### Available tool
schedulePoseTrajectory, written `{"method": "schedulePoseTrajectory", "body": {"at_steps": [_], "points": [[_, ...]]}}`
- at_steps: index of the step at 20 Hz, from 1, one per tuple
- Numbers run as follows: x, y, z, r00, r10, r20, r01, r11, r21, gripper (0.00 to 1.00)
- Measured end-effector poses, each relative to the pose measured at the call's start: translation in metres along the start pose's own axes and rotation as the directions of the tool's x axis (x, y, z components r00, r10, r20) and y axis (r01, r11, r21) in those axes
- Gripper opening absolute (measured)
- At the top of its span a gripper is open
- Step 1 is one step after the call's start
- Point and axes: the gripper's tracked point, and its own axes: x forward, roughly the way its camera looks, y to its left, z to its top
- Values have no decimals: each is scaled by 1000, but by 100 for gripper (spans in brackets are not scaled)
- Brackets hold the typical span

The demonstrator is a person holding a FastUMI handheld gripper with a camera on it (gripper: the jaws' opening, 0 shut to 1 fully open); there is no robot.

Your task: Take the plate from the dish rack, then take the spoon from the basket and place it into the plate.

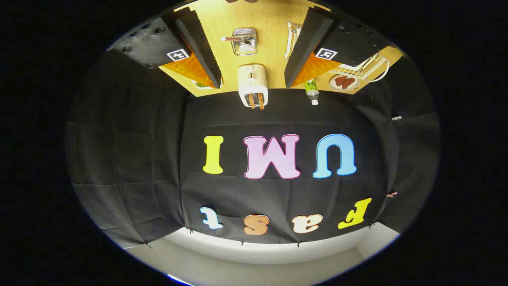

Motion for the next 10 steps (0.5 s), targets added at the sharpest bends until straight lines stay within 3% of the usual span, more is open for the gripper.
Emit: {"method": "schedulePoseTrajectory", "body": {"at_steps": [10], "points": [[-2, 6, -9, 1000, 13, -26, -13, 1000, 0, 99]]}}
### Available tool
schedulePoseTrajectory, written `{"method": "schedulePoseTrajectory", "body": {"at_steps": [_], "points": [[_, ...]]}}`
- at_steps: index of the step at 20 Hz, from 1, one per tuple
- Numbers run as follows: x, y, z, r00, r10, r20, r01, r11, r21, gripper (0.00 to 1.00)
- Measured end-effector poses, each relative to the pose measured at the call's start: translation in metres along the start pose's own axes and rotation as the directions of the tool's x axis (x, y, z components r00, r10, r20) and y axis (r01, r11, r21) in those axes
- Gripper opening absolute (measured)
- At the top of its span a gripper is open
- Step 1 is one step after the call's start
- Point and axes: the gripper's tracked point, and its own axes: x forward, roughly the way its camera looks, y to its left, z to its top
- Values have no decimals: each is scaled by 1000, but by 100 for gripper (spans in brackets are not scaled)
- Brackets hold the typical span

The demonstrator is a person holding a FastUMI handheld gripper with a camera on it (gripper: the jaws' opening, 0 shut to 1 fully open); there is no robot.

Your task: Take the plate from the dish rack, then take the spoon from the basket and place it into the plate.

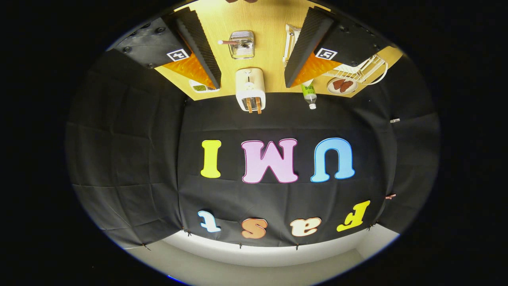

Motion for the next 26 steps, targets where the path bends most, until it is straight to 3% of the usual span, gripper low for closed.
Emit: {"method": "schedulePoseTrajectory", "body": {"at_steps": [9, 14, 19, 26], "points": [[3, 15, -13, 998, 39, -42, -40, 999, -24, 99], [15, 42, -17, 990, 99, -101, -99, 995, 5, 99], [49, 81, -26, 961, 186, -206, -171, 981, 89, 98], [105, 138, -81, 884, 254, -393, -267, 963, 22, 99]]}}
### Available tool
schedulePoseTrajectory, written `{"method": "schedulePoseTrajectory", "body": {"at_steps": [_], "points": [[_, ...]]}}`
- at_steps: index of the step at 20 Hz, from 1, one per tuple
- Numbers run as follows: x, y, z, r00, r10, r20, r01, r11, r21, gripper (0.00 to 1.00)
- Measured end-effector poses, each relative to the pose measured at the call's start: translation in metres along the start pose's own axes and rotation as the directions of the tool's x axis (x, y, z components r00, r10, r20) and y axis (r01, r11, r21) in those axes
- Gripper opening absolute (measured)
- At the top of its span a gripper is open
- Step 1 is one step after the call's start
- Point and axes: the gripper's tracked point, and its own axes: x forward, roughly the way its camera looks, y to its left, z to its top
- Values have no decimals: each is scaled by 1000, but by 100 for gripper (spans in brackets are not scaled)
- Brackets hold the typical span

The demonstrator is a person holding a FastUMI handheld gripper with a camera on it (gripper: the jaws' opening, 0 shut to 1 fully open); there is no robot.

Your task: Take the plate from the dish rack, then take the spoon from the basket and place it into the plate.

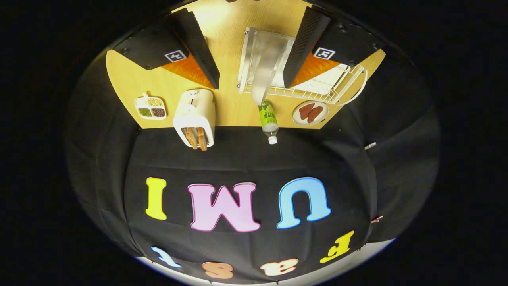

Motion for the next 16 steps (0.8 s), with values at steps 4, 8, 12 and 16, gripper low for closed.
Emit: {"method": "schedulePoseTrajectory", "body": {"at_steps": [4, 8, 12, 16], "points": [[39, 11, -22, 993, 13, -119, -11, 1000, 20, 99], [71, 8, -30, 980, 8, -200, 16, 993, 116, 98], [96, 6, -47, 953, -4, -304, 54, 986, 156, 78], [100, 15, -67, 917, 4, -400, 69, 984, 166, 52]]}}
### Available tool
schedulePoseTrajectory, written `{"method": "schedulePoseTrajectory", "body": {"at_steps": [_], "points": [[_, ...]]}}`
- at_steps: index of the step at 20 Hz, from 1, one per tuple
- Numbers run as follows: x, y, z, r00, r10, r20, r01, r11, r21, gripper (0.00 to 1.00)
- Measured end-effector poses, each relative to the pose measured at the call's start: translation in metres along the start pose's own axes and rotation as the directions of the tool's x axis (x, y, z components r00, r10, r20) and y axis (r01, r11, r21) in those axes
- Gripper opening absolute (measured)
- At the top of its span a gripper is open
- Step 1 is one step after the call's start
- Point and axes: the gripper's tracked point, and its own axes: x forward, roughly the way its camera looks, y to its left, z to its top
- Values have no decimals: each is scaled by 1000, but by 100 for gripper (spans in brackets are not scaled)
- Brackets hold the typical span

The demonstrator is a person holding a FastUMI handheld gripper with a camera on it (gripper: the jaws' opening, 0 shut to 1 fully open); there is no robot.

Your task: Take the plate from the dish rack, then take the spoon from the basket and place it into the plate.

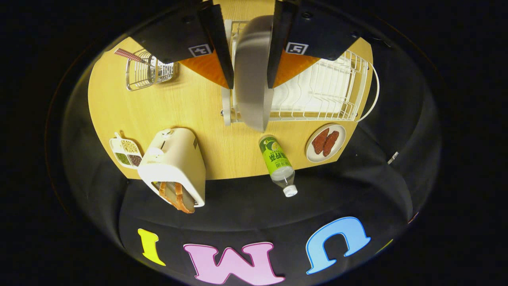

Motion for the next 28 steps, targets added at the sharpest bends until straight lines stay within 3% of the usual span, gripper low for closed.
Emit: {"method": "schedulePoseTrajectory", "body": {"at_steps": [2, 8, 16, 19, 23, 28], "points": [[5, 4, -5, 1000, 3, -31, -2, 1000, 10, 44], [2, 3, 2, 999, -10, -35, 12, 999, 37, 39], [-18, 14, 32, 989, -133, 59, 142, 973, -184, 38], [-26, 13, 40, 983, -160, 88, 176, 961, -215, 36], [-21, 10, 23, 988, -149, 42, 155, 967, -204, 31], [-49, 13, 11, 997, -51, 49, 57, 991, -122, 31]]}}
